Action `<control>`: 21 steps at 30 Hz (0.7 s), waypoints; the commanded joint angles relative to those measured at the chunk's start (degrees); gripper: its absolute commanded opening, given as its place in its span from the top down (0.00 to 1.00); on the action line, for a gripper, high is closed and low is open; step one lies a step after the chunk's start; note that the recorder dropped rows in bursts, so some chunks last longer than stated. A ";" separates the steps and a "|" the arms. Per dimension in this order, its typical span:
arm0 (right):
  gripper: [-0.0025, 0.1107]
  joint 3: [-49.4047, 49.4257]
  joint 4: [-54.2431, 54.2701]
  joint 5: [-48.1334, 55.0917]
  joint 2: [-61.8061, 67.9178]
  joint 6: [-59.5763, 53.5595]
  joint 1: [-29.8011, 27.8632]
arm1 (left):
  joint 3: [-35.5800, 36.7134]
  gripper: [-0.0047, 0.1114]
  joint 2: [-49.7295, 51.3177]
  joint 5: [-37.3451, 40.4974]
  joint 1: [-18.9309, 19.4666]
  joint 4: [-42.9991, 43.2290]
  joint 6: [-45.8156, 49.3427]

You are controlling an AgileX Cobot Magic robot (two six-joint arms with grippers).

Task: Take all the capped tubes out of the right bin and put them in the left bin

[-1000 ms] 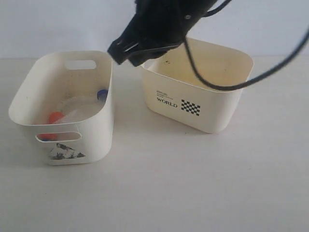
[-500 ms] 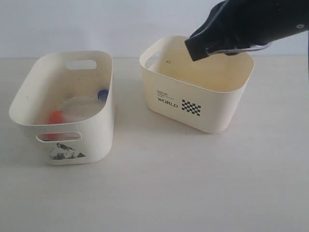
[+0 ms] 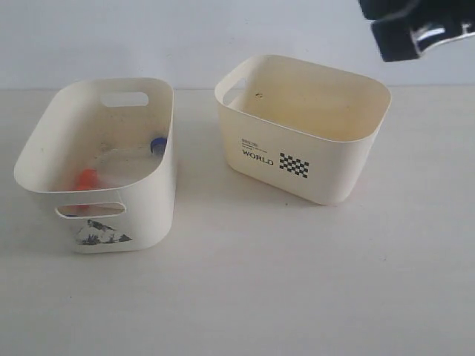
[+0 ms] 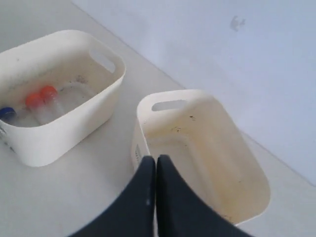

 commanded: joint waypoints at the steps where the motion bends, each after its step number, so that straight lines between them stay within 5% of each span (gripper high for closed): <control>1: 0.98 14.72 -2.98 -15.94 -14.51 5.56 -6.74 | -0.21 0.92 0.03 -0.11 0.02 0.06 -0.54; 4: 0.98 28.83 -2.56 -28.20 -26.85 9.49 -15.64 | -0.21 0.92 0.03 -0.11 0.02 0.06 -0.54; 9: 0.98 47.84 -2.55 -29.20 -45.35 11.22 -27.85 | -0.21 0.92 0.03 -0.11 0.02 0.06 -0.54; 15: 0.98 58.82 -2.55 -27.34 -54.37 11.22 -28.60 | -0.21 0.92 0.03 -0.11 0.02 0.06 -0.54; 21: 0.98 58.82 -2.55 -20.86 -56.08 11.22 -28.60 | -0.21 0.92 0.03 -0.11 0.02 0.06 -0.54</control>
